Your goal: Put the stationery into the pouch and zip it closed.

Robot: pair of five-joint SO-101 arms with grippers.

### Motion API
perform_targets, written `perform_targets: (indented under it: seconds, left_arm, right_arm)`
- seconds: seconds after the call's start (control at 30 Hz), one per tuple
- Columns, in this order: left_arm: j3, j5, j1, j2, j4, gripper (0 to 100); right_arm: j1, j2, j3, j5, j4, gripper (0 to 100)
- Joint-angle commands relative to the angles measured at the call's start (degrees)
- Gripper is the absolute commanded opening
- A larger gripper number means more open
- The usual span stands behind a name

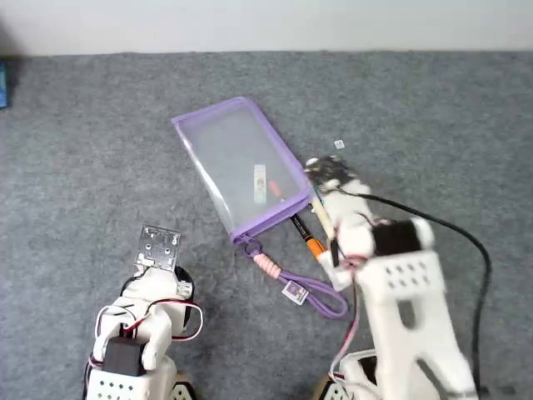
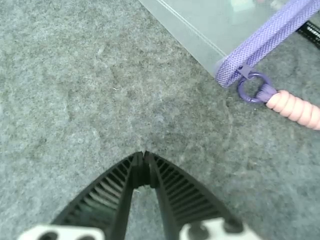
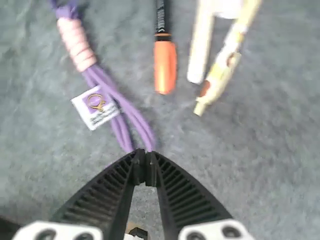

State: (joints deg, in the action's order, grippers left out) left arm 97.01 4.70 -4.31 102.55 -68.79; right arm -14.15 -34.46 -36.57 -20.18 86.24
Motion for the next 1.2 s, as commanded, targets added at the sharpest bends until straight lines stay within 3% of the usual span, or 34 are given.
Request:
perform_targets:
  seconds: [0.0, 0.17, 0.4, 0.6, 1.07, 1.17]
  left_arm:
    - [-0.5, -0.2, -0.1, -0.1, -0.4, 2]
    - [-0.5, -0.2, -0.1, -0.1, -0.4, 2]
    - [-0.5, -0.2, -0.1, -0.1, -0.4, 2]
    - [-0.5, -0.2, -0.1, -0.1, -0.4, 2]
    - [-0.5, -0.2, -0.1, -0.1, -0.4, 2]
    - [-0.5, -0.2, -0.1, -0.1, -0.4, 2]
  right_arm:
    - [-6.7, 6.6, 4.0, -3.9, 0.0, 0.9]
    - [-13.1, 15.3, 4.1, -1.7, -6.1, 1.3]
    - [-16.0, 27.6, 10.7, 0.3, -10.2, 16.9]
    - [-18.9, 37.0, 20.5, 0.6, -9.8, 17.0]
    - [-20.9, 50.4, 26.1, 0.8, -14.5, 16.6]
    - [-20.9, 52.5, 26.5, 0.8, -14.5, 11.1]
